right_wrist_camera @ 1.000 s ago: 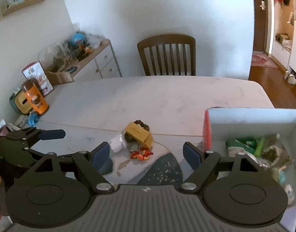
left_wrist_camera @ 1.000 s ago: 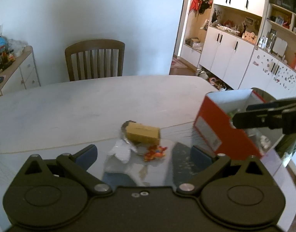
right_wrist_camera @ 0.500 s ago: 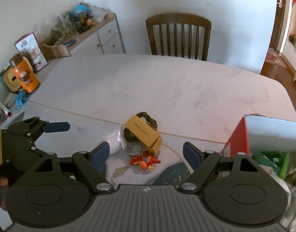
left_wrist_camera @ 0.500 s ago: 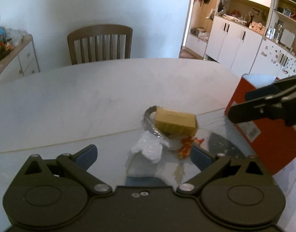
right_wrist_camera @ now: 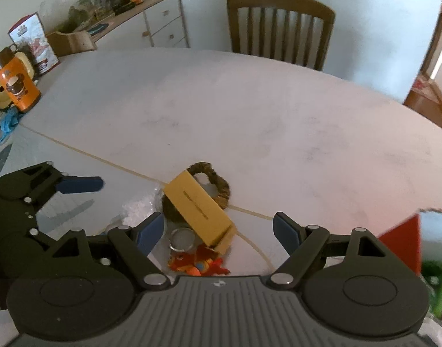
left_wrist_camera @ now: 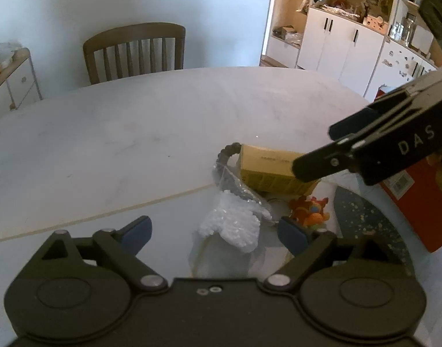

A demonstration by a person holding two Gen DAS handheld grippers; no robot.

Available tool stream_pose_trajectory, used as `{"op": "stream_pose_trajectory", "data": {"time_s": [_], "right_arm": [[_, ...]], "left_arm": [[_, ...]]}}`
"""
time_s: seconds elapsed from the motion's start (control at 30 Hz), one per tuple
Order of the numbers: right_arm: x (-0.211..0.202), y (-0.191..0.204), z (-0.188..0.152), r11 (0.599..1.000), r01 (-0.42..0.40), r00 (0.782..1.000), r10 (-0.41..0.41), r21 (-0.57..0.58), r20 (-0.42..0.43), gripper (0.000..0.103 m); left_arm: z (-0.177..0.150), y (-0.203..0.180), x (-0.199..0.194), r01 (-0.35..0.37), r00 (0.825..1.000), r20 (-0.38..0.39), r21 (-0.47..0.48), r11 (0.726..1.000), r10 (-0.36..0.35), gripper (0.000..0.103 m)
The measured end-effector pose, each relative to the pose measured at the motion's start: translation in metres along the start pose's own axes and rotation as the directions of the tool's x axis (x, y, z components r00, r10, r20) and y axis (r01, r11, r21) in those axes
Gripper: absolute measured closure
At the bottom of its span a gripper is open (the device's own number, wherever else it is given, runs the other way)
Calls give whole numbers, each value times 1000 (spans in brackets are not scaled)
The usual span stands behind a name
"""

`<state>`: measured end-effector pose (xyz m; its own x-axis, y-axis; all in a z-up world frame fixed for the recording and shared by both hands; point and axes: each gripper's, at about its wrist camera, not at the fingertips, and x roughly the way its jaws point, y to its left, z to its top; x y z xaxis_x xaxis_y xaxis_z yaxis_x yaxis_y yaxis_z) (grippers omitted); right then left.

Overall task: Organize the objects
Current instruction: 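Grasp the bag of white beads with the left tool while the right tool grasps the yellow box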

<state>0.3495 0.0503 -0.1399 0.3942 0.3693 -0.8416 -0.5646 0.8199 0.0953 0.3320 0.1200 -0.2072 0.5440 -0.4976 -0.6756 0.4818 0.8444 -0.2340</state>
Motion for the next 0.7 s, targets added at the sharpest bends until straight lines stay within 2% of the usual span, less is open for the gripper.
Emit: {"op": "stream_pose_trajectory", "data": {"time_s": [0.23,0.4,0.53,0.7], "right_arm": [[18,8,7,998,-11,1000,9,-62,-25,25],[26,10,11,997,-24,999,21,-74,-37,38],[32,13,10,996,-25,999,21,-86,-43,51],[32,16,10,996,-22,999,19,-89,-38,60]], "left_arm": [[-3,-4,11,12,1000,3,19,1000,-12,25],[-4,-7,13,19,1000,16,41,999,-20,35],[-3,-7,14,20,1000,15,34,999,-21,54],[-3,-12,13,-6,1000,16,50,999,5,60]]}}
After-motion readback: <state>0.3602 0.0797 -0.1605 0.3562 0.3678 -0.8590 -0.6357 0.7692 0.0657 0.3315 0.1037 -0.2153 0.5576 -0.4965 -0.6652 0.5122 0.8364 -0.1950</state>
